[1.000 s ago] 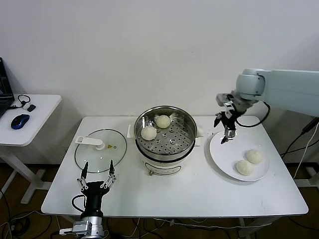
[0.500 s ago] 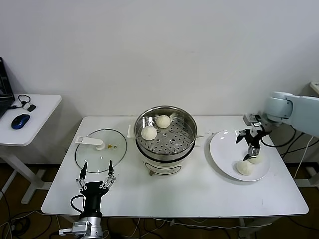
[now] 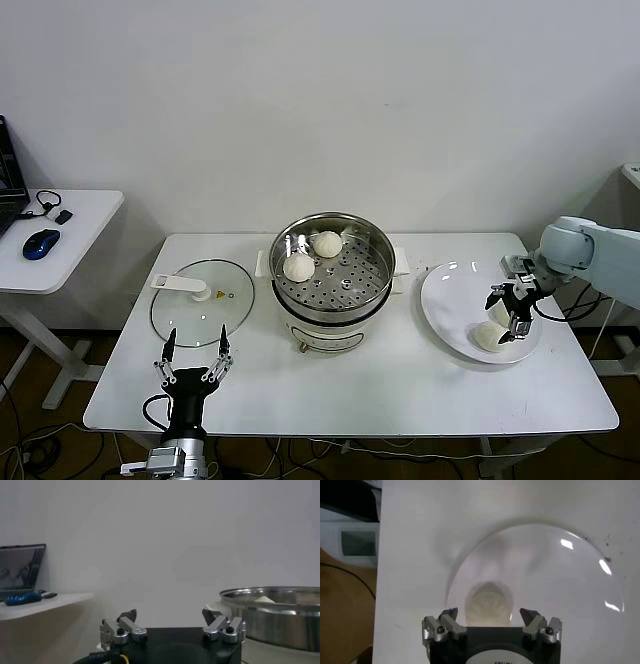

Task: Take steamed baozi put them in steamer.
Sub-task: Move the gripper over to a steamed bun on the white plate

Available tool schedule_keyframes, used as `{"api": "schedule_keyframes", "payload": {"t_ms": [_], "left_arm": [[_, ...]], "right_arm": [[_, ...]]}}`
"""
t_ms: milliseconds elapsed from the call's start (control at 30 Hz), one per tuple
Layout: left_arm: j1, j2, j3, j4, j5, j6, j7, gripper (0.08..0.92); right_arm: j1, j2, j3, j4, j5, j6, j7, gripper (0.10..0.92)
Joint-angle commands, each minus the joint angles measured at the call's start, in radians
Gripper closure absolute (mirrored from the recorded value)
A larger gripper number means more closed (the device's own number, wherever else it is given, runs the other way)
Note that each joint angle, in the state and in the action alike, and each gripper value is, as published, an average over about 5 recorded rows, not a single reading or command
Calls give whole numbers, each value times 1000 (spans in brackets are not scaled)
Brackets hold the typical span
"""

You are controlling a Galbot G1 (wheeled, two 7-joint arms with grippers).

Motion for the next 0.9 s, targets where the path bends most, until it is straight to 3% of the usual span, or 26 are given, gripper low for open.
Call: {"api": "schedule_keyframes", "payload": {"t_ms": [33, 900], "left_arm": [[3, -49, -1, 2, 4, -2, -1, 177], [-5, -49, -7, 13, 0, -6, -2, 177]], "right_arm": [[-134, 4, 120, -87, -60, 27, -8, 203], [-219, 57, 173, -153, -98, 37, -16, 203]]}}
